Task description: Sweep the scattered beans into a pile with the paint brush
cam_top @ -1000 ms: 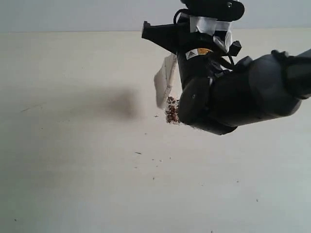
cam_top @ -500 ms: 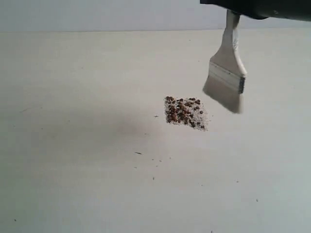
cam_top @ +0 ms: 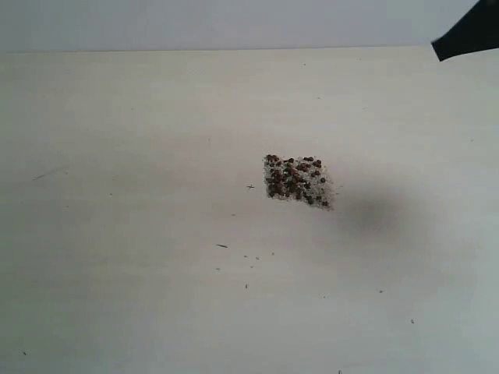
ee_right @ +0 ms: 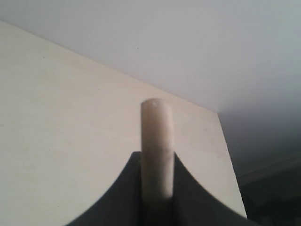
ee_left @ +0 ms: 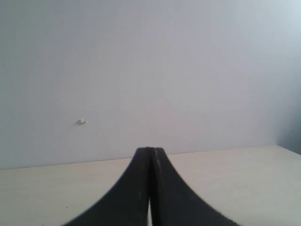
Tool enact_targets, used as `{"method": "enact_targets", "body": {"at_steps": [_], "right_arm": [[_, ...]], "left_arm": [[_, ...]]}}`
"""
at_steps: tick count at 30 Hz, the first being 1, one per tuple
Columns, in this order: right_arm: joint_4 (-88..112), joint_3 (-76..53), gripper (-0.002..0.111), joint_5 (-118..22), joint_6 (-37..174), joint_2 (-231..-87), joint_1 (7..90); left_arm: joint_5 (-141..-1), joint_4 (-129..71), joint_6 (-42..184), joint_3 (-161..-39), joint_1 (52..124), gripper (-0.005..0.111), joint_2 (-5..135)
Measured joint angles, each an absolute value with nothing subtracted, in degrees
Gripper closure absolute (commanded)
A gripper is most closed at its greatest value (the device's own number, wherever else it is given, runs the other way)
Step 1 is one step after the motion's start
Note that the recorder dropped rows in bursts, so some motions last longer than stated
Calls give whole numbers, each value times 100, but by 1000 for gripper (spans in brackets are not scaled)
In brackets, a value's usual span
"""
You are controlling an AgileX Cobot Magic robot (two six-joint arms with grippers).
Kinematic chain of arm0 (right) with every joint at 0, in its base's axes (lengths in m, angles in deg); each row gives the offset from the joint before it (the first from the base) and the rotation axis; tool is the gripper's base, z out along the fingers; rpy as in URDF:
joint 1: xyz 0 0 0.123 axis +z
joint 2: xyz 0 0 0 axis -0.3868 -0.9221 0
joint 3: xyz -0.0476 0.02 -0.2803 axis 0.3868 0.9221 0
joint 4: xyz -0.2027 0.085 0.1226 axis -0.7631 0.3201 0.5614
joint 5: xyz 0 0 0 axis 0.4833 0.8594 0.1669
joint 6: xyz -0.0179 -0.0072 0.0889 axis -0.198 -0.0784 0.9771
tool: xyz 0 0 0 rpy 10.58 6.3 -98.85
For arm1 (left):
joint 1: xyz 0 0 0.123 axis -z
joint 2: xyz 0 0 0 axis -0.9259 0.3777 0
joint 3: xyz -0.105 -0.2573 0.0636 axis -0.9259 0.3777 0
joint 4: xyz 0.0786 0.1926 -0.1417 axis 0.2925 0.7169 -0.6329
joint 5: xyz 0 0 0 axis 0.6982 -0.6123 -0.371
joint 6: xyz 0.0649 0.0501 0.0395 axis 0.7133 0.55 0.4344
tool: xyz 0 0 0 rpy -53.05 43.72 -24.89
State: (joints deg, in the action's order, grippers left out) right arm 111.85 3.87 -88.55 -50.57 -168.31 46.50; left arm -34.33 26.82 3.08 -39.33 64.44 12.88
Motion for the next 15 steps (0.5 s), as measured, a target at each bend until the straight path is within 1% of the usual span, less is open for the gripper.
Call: {"method": "enact_targets", "body": {"at_steps": [5, 9, 15], "right_arm": [[11208, 387, 108, -8888, -5057, -17263, 4583], [11237, 387, 108, -8926, -5028, -17471, 4327], [11207, 490, 108, -8869, -3594, -17467, 4124]], "left_arm": [[-3433, 2682, 308, -3933, 6444, 107, 1288], [-3433, 2682, 308, -3933, 6444, 107, 1288], [-3433, 2682, 308, -3933, 6444, 107, 1288]]}}
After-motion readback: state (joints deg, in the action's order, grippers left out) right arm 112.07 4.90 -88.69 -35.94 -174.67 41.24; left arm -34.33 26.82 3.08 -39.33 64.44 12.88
